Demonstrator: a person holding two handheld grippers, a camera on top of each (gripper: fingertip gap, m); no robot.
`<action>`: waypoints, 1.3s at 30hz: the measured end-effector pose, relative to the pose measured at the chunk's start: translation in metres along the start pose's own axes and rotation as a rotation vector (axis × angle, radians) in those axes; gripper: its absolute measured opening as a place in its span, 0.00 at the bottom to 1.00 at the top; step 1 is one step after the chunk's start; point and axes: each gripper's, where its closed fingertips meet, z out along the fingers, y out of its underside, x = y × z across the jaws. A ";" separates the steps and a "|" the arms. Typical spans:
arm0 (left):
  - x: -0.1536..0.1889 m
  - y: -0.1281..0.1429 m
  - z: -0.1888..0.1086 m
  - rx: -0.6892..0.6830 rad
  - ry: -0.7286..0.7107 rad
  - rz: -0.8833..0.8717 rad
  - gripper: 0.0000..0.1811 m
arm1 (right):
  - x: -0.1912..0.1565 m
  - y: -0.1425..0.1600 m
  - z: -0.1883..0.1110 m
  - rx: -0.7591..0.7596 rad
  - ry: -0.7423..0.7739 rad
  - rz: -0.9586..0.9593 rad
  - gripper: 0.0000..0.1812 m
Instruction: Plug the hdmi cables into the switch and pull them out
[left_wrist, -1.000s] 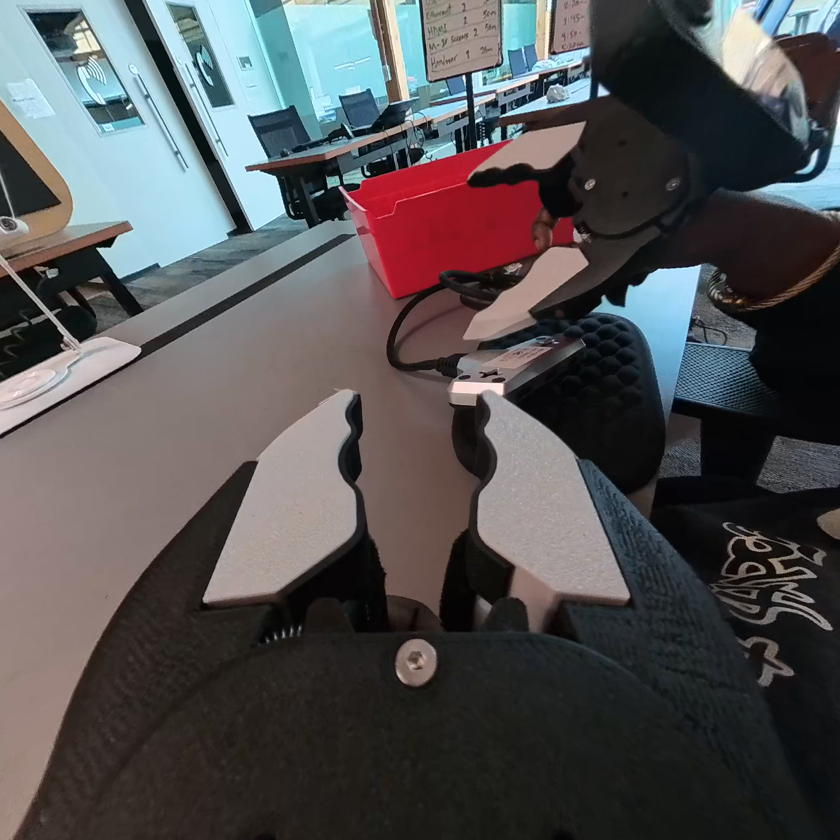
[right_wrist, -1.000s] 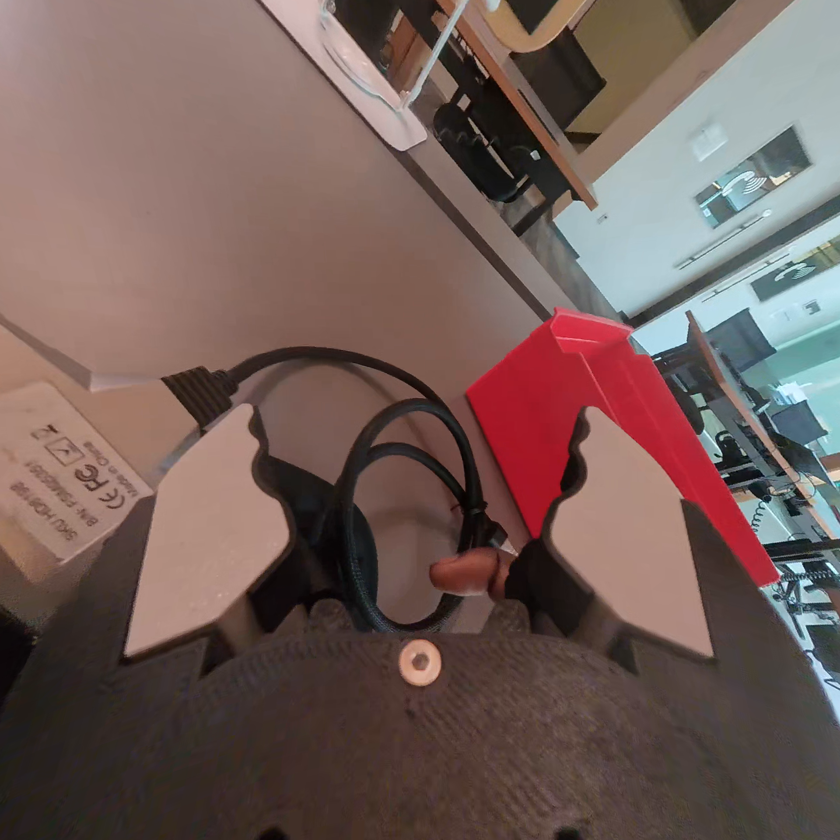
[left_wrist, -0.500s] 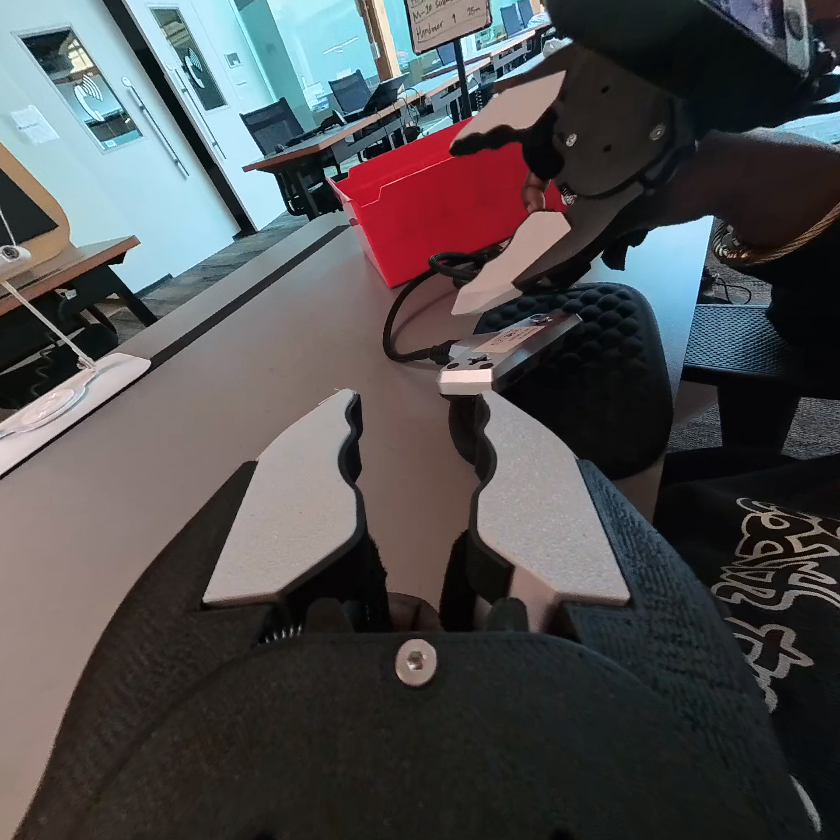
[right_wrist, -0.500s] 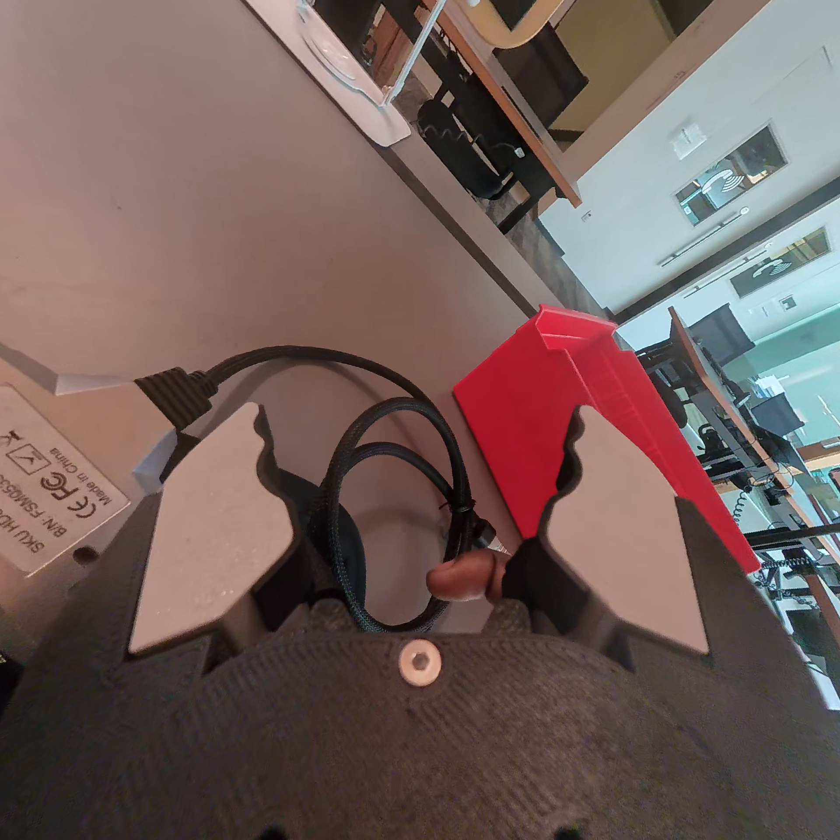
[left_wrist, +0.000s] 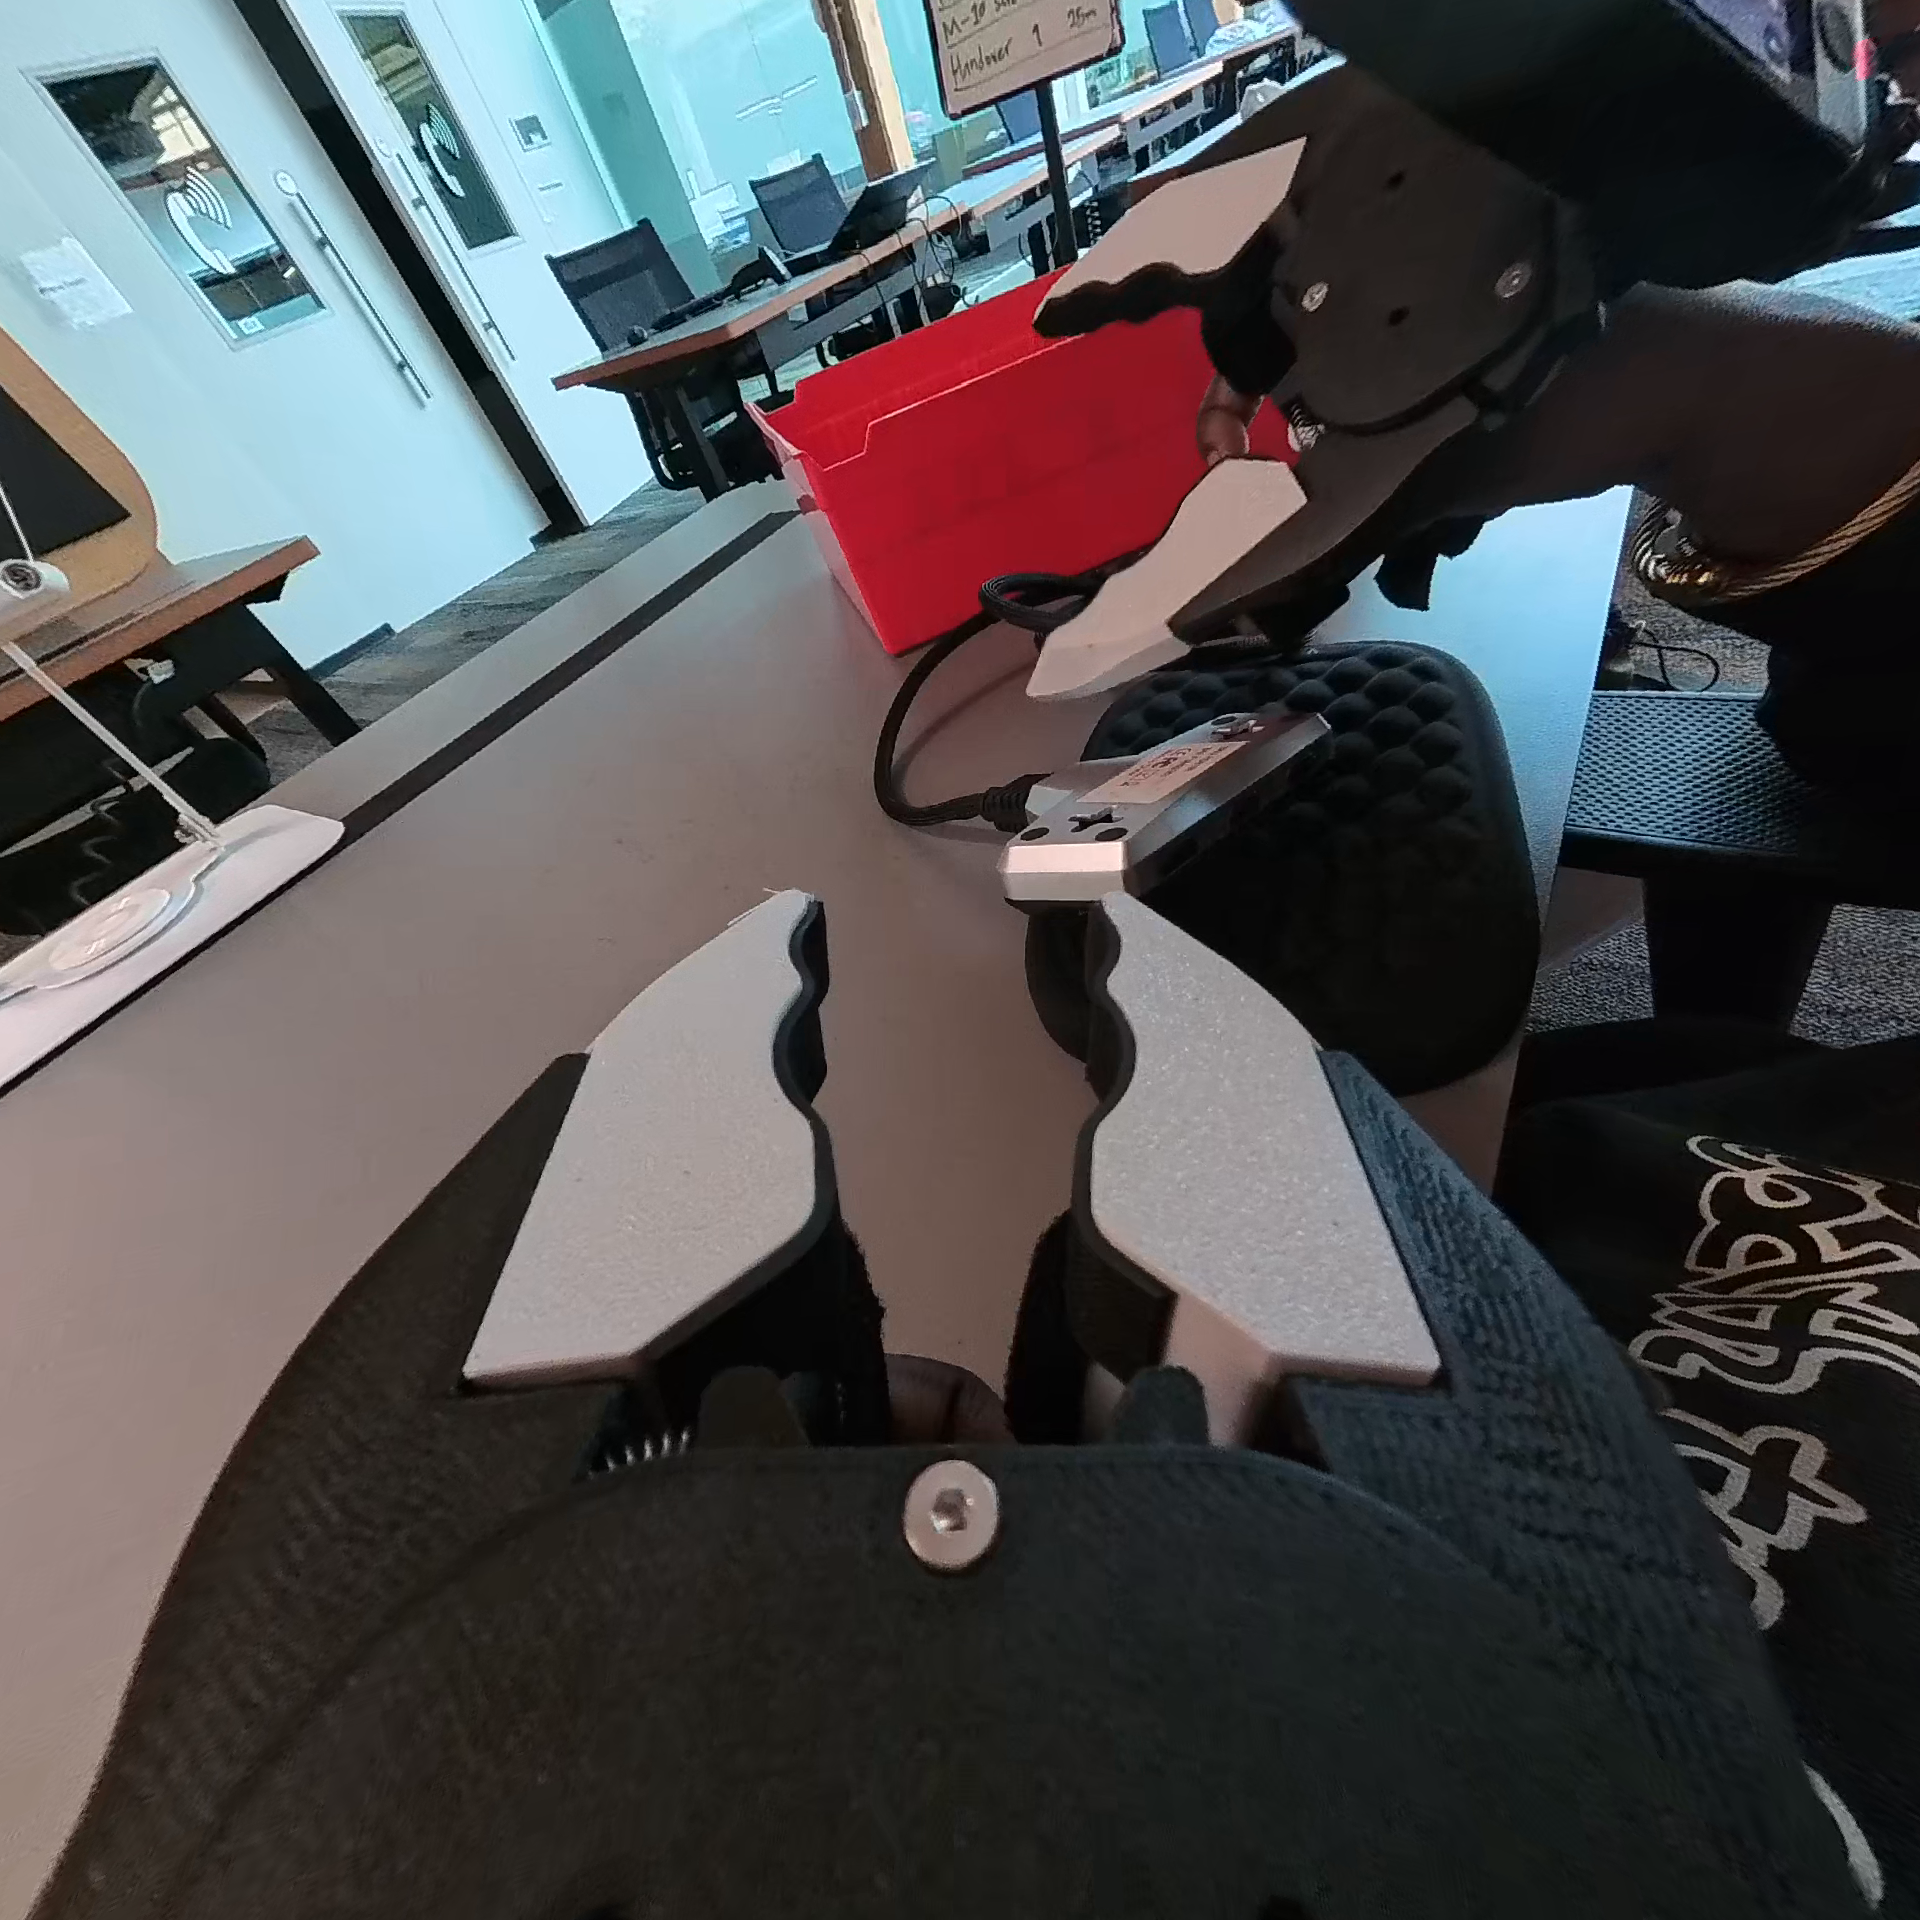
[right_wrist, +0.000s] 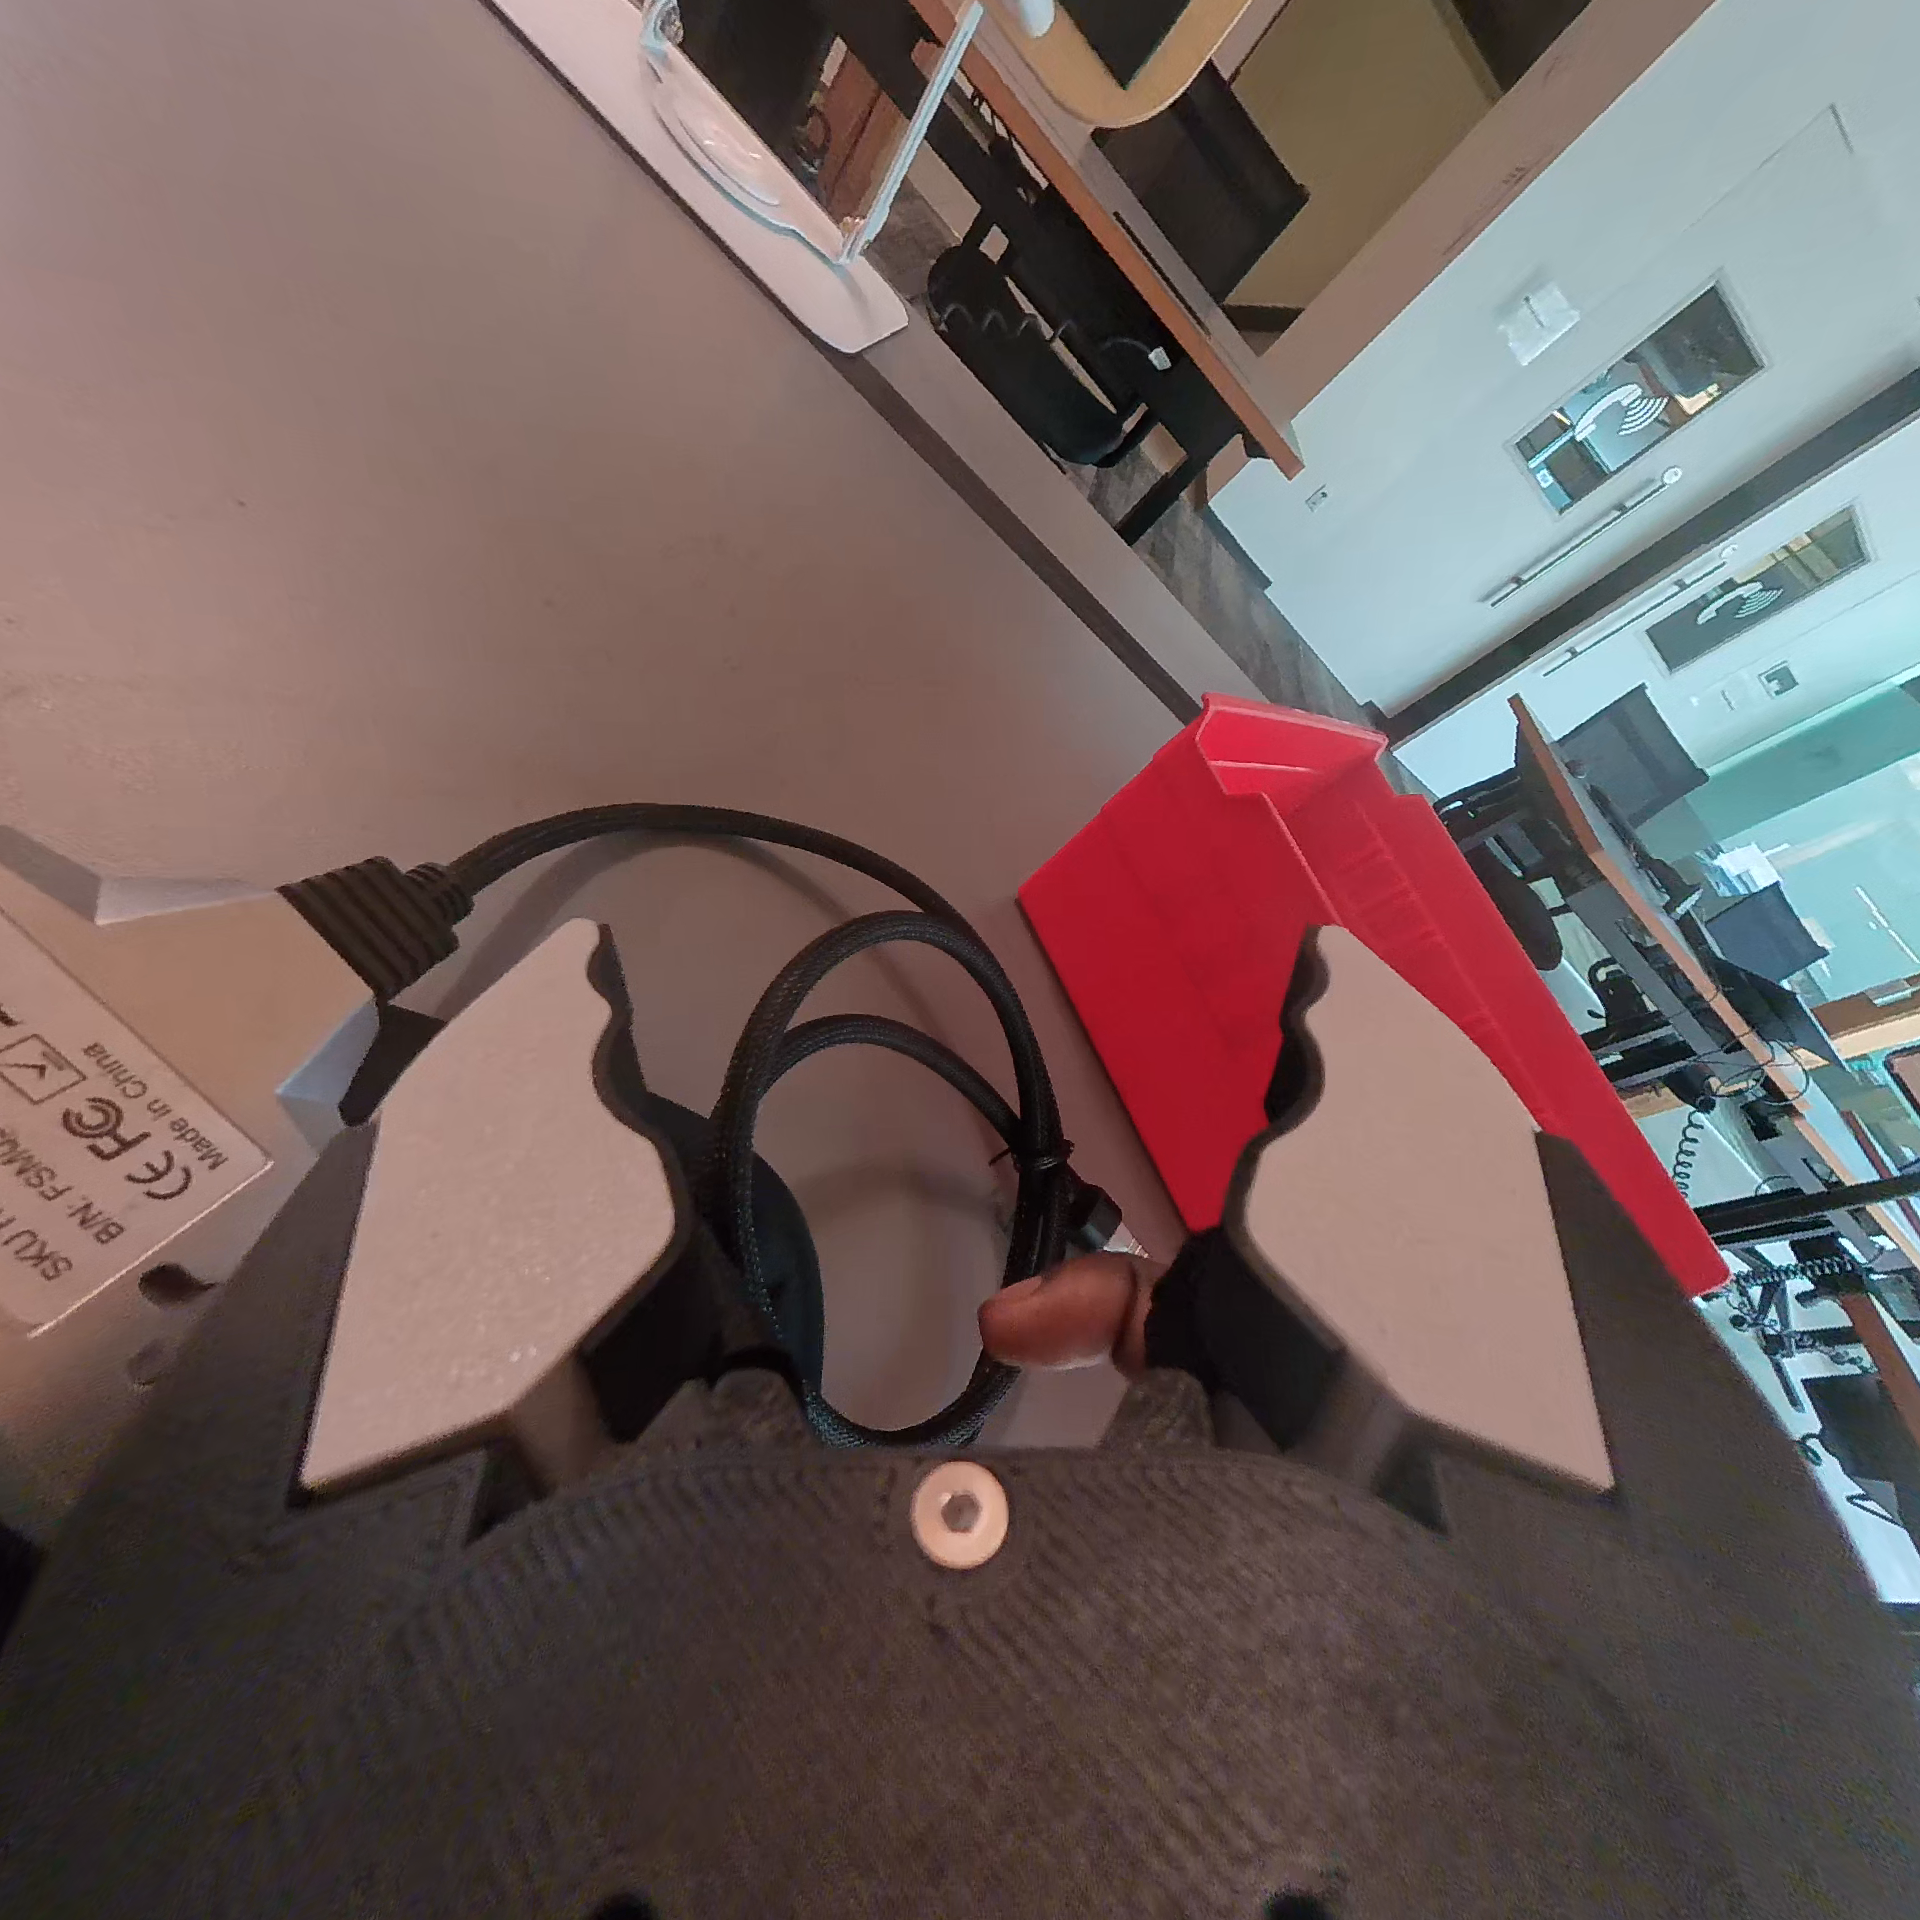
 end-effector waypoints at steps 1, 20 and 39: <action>0.000 0.000 0.000 0.000 0.000 -0.001 0.26 | 0.000 0.000 0.000 -0.001 -0.001 0.000 0.66; -0.007 -0.019 -0.018 0.130 -0.064 0.003 0.26 | 0.010 -0.049 -0.029 0.460 -0.194 0.410 0.07; -0.270 0.059 -0.249 -0.722 -0.567 -0.155 0.35 | 0.013 -0.040 -0.007 0.546 -0.570 1.007 0.25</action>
